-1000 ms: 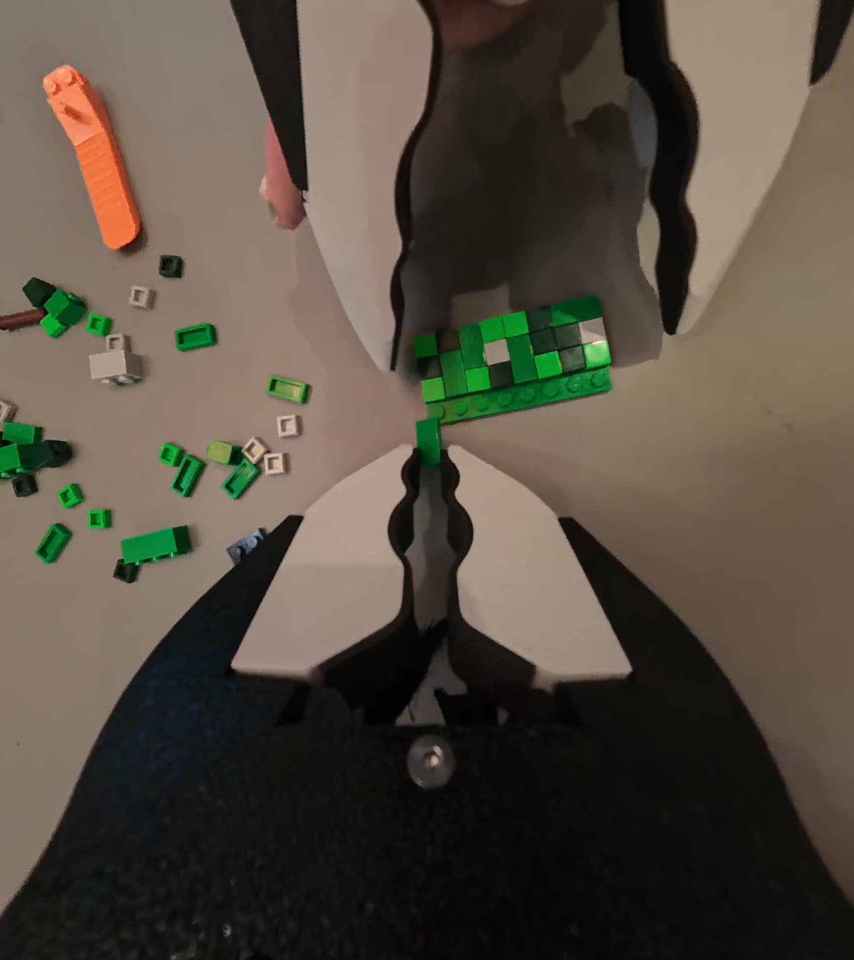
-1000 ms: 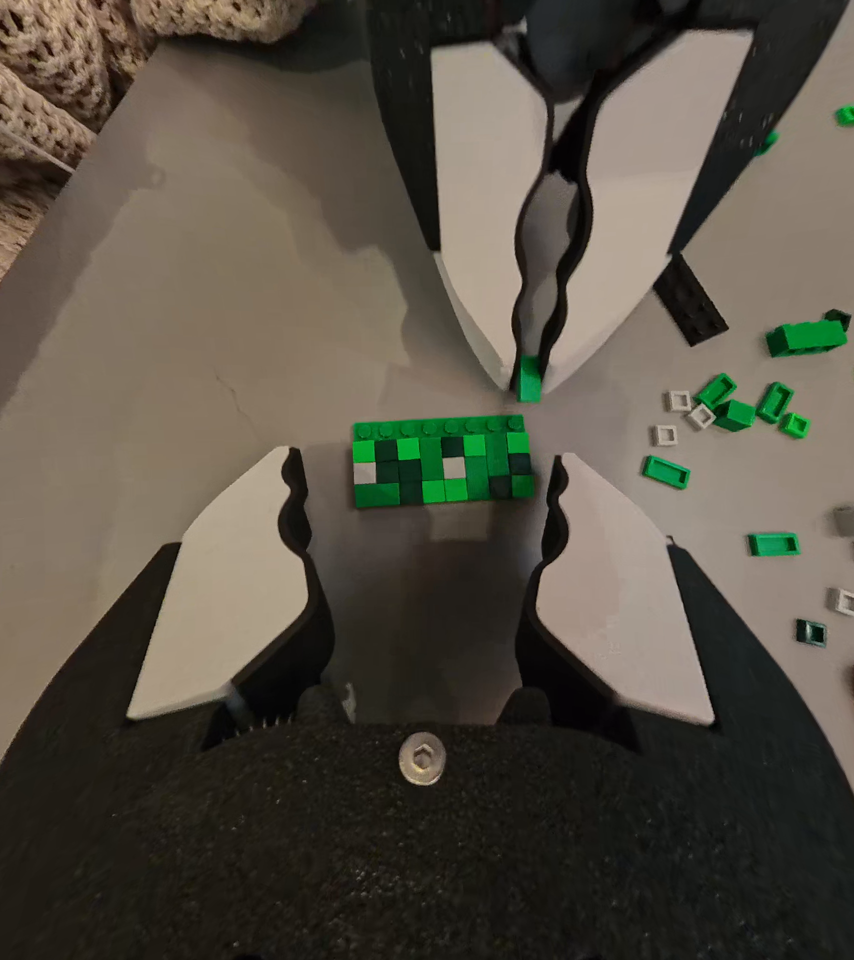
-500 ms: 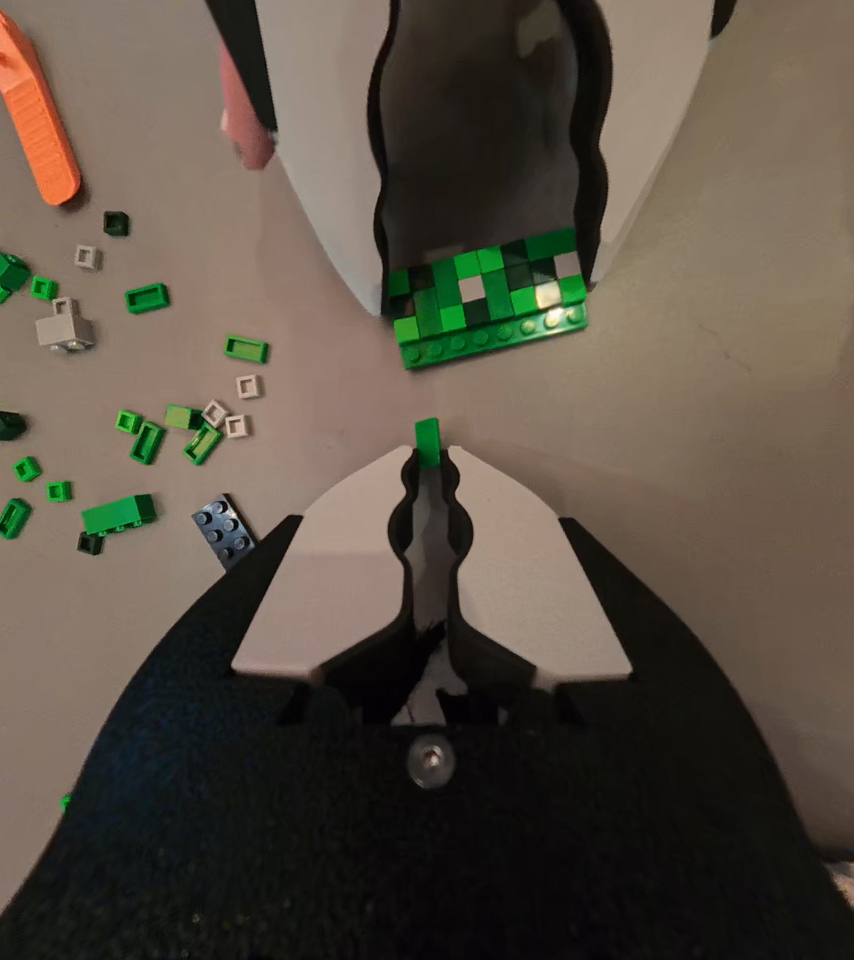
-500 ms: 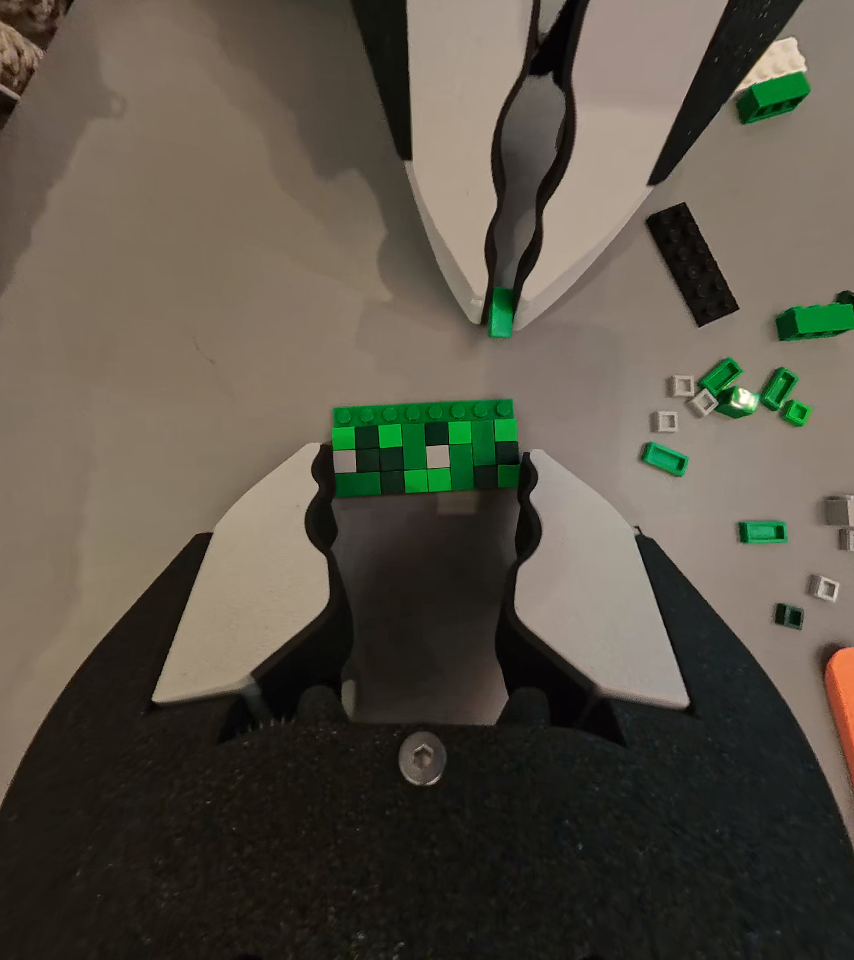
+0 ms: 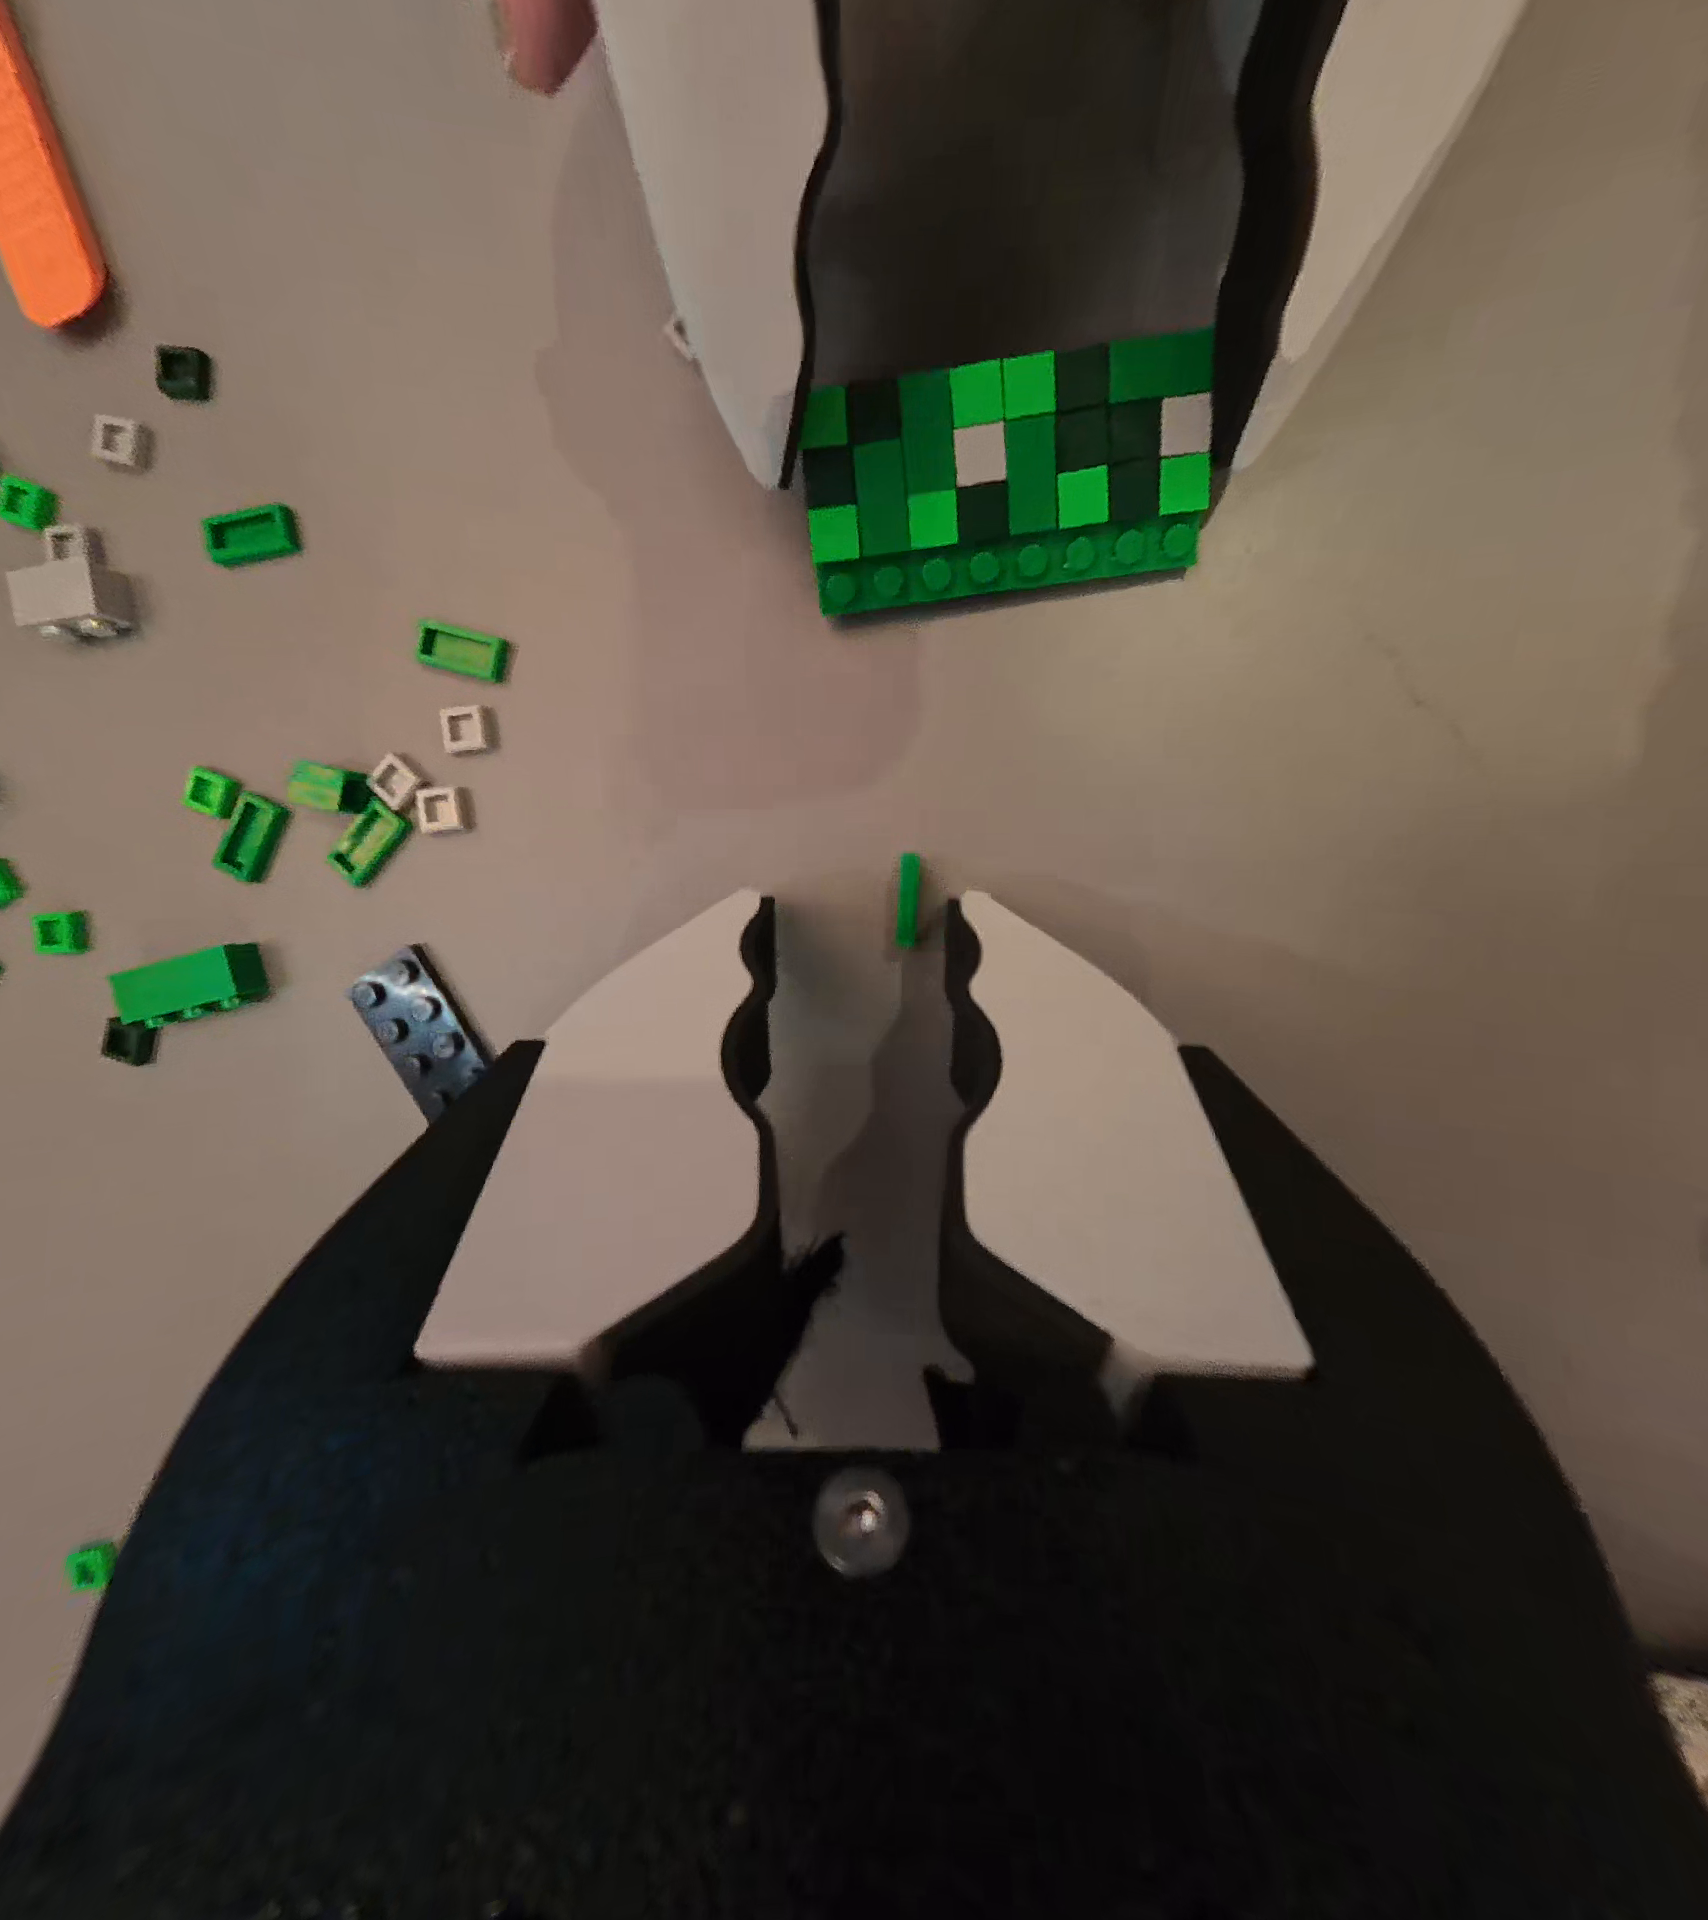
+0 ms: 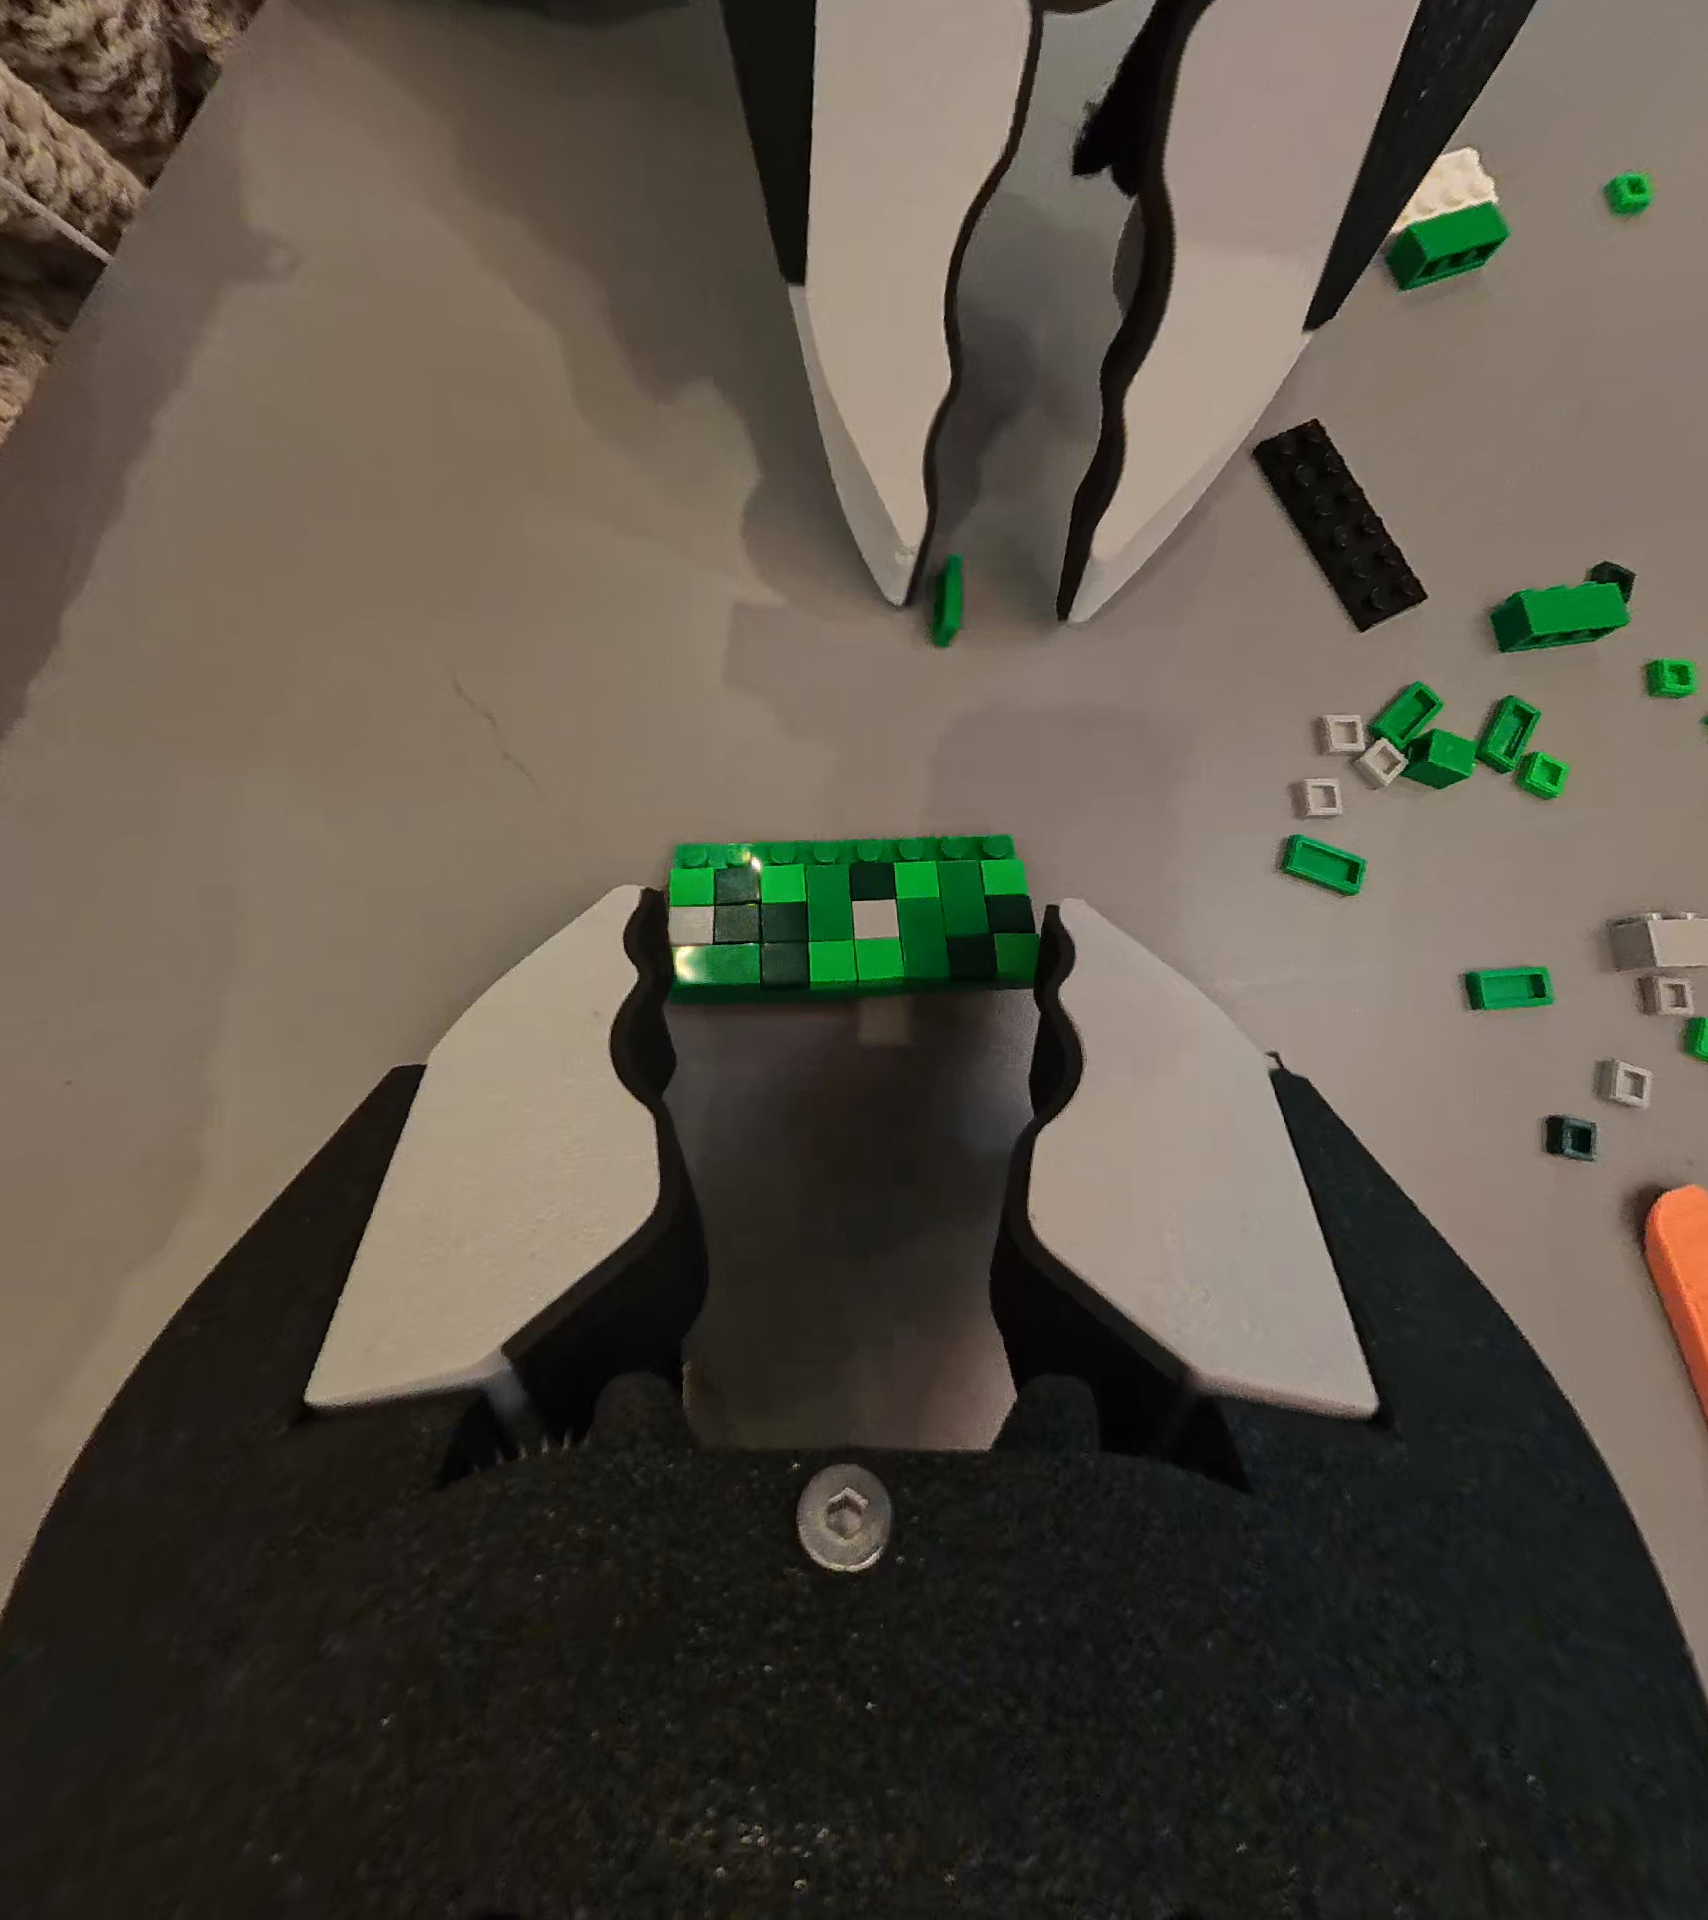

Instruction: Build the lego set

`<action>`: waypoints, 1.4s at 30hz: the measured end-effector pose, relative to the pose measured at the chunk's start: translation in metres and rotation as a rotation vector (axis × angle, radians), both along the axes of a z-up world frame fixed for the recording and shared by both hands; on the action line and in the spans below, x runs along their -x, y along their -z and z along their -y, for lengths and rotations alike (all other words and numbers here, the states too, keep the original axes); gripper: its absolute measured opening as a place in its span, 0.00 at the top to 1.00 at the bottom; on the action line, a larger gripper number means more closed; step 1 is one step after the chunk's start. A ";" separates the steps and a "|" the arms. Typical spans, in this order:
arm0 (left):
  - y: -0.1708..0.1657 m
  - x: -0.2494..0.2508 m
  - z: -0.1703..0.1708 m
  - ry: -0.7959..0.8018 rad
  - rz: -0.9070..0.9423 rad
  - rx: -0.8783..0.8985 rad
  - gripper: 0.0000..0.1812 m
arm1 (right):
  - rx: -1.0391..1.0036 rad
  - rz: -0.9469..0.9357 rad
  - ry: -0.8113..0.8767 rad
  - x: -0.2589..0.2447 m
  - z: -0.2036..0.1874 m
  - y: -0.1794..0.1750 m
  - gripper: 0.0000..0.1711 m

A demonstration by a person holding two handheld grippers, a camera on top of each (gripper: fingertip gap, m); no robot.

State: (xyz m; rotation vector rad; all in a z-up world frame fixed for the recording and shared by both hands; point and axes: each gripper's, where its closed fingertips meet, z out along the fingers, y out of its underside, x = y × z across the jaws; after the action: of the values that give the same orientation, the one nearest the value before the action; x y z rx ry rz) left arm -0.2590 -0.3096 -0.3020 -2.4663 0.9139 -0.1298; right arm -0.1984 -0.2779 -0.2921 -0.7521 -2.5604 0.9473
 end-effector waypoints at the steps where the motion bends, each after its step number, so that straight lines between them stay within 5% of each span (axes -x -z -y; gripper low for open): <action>1: 0.000 0.001 0.001 -0.004 0.010 0.007 0.82 | -0.002 -0.003 0.003 -0.001 0.000 0.000 0.61; 8: -0.003 -0.001 0.007 0.004 0.072 0.003 0.76 | -0.021 -0.107 0.014 0.000 -0.001 -0.007 0.61; 19: -0.058 -0.050 -0.019 -0.072 0.667 -0.070 0.70 | -0.094 -0.463 -0.031 0.006 0.011 -0.061 0.61; 25: -0.088 -0.067 -0.017 0.034 0.977 -0.075 0.92 | -0.117 -0.524 -0.067 0.002 0.021 -0.075 0.61; 28: -0.083 -0.058 -0.023 0.023 0.912 -0.154 0.97 | -0.087 -0.564 -0.049 0.002 0.020 -0.083 0.65; 34: -0.104 -0.048 -0.025 0.103 0.788 -0.440 0.97 | 0.327 -0.388 0.177 0.008 0.003 -0.098 0.66; 42: -0.099 -0.058 -0.026 0.156 0.670 -0.521 0.97 | 0.275 -0.398 0.183 0.012 0.008 -0.083 0.91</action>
State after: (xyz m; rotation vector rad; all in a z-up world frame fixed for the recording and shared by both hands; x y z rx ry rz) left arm -0.2006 -0.2834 -0.2025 -1.6933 0.7154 -0.6403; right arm -0.2101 -0.2858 -0.2094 -0.7640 -2.0098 1.2590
